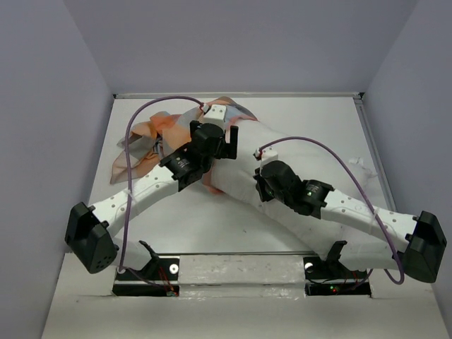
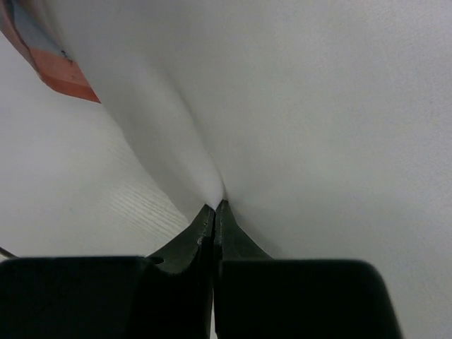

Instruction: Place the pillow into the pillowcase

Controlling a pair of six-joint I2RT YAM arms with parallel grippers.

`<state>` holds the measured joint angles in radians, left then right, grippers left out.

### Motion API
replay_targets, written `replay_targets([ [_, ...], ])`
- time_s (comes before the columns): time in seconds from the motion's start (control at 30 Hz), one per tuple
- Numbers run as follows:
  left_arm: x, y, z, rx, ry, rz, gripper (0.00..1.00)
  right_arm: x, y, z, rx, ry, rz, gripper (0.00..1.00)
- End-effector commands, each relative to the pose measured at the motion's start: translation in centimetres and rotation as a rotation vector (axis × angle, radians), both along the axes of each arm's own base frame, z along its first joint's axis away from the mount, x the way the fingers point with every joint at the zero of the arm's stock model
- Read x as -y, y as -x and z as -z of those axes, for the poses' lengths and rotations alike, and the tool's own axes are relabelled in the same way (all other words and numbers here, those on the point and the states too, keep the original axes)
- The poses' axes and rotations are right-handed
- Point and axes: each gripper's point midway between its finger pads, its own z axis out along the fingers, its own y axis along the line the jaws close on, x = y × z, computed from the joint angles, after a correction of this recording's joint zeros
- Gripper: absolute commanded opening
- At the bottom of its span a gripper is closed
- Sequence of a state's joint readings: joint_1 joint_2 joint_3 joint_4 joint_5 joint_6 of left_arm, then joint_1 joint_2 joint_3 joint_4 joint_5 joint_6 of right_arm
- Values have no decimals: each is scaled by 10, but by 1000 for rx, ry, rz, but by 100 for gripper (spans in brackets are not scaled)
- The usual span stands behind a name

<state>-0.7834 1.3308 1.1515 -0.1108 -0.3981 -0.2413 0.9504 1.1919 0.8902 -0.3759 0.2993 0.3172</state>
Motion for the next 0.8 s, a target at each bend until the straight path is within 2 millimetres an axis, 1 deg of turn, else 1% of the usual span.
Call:
replay_targets([
  [0.0,-11,-13,-2,36,-85,-58,98,-17,-1,-35,54,-132,-15,0],
  [0.03,-10,-16,5,26,-105,-64,97,-16,-1,-35,54,-132,-15,0],
  [0.13,-16,-21,10,34,-129,-104,88,-14,1,-35,55,-140,-13,0],
  [0.17,-20,-22,10,48,-129,-130,76,-14,1,-35,55,-140,-13,0],
  [0.2,-22,-23,9,57,-127,-141,70,-13,2,-35,55,-140,-13,0],
  [0.23,-23,-23,7,68,-123,-147,61,-12,2,-37,59,-143,-12,0],
  [0.33,-29,-25,2,96,-114,-177,42,-11,3,-40,63,-149,-14,0],
  [0.37,-33,-25,4,100,-127,-191,27,-10,3,-42,65,-150,-15,0],
  [0.43,-37,-27,4,99,-132,-201,15,-9,4,-44,68,-149,-17,0],
  [0.47,-38,-28,5,96,-132,-201,5,-7,4,-46,73,-152,-13,0],
  [0.5,-37,-30,3,105,-112,-203,0,-7,4,-48,74,-153,-9,0],
  [0.53,-36,-30,5,103,-110,-198,0,-6,5,-49,76,-155,-12,3],
  [0.57,-34,-30,7,97,-104,-182,0,-7,5,-54,85,-158,-22,19],
  [0.6,-32,-29,7,94,-96,-175,0,-7,5,-56,87,-158,-30,30],
  [0.63,-31,-28,7,91,-90,-166,0,-8,5,-59,92,-159,-33,44],
  [0.67,-27,-26,6,89,-71,-141,0,-10,2,-68,112,-158,-41,66],
  [0.7,-26,-22,0,93,-36,-132,0,-12,1,-72,124,-156,-55,73],
  [0.73,-23,-19,-1,91,-13,-112,0,-15,-1,-77,136,-153,-66,78],
  [0.77,-20,-17,-5,93,12,-93,0,-17,-4,-80,154,-137,-79,86],
])
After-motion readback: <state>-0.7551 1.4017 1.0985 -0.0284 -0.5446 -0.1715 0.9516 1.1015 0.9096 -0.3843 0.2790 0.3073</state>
